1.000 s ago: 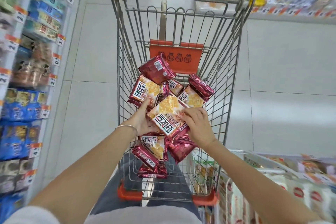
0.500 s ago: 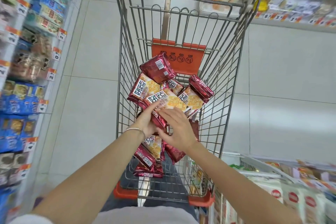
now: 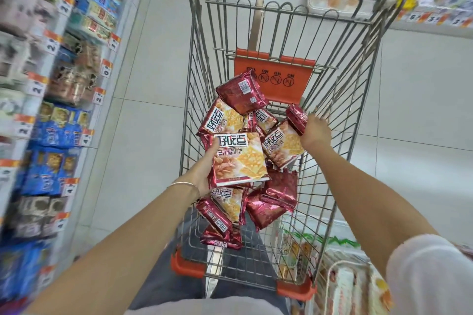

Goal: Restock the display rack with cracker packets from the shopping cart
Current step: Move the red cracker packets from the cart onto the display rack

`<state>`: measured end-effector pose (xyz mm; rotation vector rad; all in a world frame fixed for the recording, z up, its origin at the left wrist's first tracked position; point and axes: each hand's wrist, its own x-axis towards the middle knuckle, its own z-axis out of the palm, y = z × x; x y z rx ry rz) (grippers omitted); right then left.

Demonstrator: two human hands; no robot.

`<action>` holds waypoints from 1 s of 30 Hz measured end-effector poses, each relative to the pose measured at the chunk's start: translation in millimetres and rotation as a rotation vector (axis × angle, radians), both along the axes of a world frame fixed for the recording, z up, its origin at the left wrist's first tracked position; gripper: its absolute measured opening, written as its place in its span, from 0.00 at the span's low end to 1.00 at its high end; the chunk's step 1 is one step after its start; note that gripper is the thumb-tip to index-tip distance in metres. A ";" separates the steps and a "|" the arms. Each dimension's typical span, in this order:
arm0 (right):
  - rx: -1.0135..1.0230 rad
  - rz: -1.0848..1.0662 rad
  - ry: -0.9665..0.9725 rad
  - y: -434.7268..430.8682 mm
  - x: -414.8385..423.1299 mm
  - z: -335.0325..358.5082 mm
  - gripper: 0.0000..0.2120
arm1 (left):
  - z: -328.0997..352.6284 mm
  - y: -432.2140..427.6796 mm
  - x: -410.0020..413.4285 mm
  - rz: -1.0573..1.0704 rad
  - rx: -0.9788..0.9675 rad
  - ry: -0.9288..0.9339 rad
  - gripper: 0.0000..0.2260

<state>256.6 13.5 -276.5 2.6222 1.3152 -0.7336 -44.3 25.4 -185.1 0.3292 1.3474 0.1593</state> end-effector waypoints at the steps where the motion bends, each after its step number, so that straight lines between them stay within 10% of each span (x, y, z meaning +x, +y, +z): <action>1: 0.025 0.007 -0.017 -1.6 -3.5 -3.2 0.24 | 0.8 1.3 -1.9 -0.010 -0.004 0.012 0.34; 4: 0.216 0.009 -0.066 -12.0 -17.7 6.6 0.16 | 0.9 8.2 -6.5 -0.038 0.005 0.054 0.39; 17: 0.929 0.559 0.088 -77.1 -49.8 108.1 0.39 | 18.0 25.8 2.9 -0.117 0.014 0.029 0.37; 24: 0.378 0.959 0.233 -77.2 -67.2 155.5 0.26 | 37.0 33.1 -8.0 -0.167 -0.046 -0.124 0.46; 27: 0.646 1.070 0.240 -77.5 -61.4 134.2 0.40 | 48.3 34.8 -10.2 -0.229 -0.053 -0.153 0.53; 30: 0.654 0.942 0.242 -72.7 -59.8 119.6 0.48 | 54.4 36.7 -12.0 -0.246 -0.025 -0.156 0.39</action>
